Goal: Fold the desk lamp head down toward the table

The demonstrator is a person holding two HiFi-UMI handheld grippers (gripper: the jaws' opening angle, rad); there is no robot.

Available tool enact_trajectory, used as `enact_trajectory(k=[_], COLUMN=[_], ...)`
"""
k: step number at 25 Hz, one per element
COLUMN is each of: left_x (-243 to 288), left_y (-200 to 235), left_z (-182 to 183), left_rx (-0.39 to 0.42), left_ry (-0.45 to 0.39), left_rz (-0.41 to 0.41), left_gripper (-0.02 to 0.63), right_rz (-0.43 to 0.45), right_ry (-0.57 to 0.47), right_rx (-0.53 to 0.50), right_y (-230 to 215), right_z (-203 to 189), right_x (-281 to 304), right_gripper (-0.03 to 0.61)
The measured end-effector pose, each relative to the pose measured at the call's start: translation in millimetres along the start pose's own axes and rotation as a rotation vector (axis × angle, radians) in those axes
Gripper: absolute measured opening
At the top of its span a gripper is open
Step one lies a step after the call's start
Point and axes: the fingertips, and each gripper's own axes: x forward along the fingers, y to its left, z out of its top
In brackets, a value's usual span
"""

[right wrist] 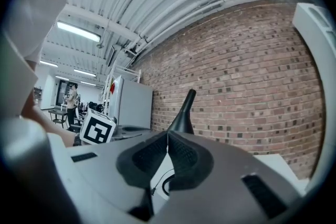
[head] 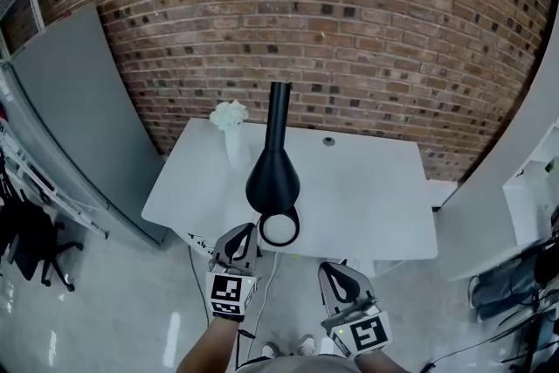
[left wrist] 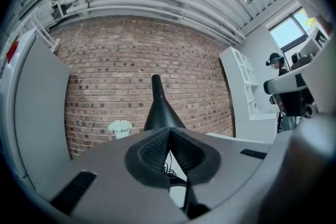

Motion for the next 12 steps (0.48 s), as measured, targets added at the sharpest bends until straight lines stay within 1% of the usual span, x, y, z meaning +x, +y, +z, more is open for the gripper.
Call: enact_trajectory(k=[5,12], left_x=[-29.5,-74.4], left_y=[-2.3,-15.2], left_z=[7.1,29.2], left_rx=[-0.026,-0.009], left_ry=[-0.005,-0.039], left_rz=[0.0,-0.007], left_gripper=[0.008,0.008], right_rz=[0.021,0.04], right_ry=[-0.014,-0.029], right_rx=[0.012,0.013], right_y=[13.3,32.4], right_z=[3.4,2.6], right_x=[3.0,2.1], right_gripper=[0.018,0.018])
